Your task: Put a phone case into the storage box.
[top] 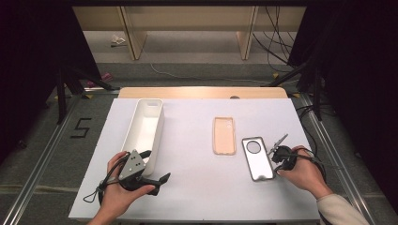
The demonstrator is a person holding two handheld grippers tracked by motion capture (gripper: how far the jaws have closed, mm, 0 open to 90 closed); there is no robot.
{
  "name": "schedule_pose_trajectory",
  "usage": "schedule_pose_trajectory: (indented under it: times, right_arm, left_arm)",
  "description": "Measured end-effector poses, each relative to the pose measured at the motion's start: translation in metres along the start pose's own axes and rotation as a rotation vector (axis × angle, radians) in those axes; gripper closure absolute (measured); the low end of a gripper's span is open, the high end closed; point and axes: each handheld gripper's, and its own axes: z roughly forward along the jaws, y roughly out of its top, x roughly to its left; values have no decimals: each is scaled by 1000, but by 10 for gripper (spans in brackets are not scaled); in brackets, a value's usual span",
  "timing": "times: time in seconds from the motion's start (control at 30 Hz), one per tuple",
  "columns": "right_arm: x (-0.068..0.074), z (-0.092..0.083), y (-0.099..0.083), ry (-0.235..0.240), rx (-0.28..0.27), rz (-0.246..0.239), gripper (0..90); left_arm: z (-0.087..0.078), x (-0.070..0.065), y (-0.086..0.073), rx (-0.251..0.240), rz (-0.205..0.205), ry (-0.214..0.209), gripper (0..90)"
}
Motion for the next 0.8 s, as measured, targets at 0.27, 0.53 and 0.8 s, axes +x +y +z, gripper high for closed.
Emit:
schedule_pose_trajectory:
  times: [0.27, 0.53, 0.8]
  right_arm:
    - [3, 0, 1, 12, 3, 1, 900]
    - [4, 0, 2, 20, 2, -5, 900]
    - [0, -11, 2, -47, -39, -74, 858]
  left_arm:
    - [0, 0, 0, -1, 0, -1, 15]
    - [0, 0, 0, -2, 0, -1, 15]
    - [0, 0, 0, -3, -1, -2, 16]
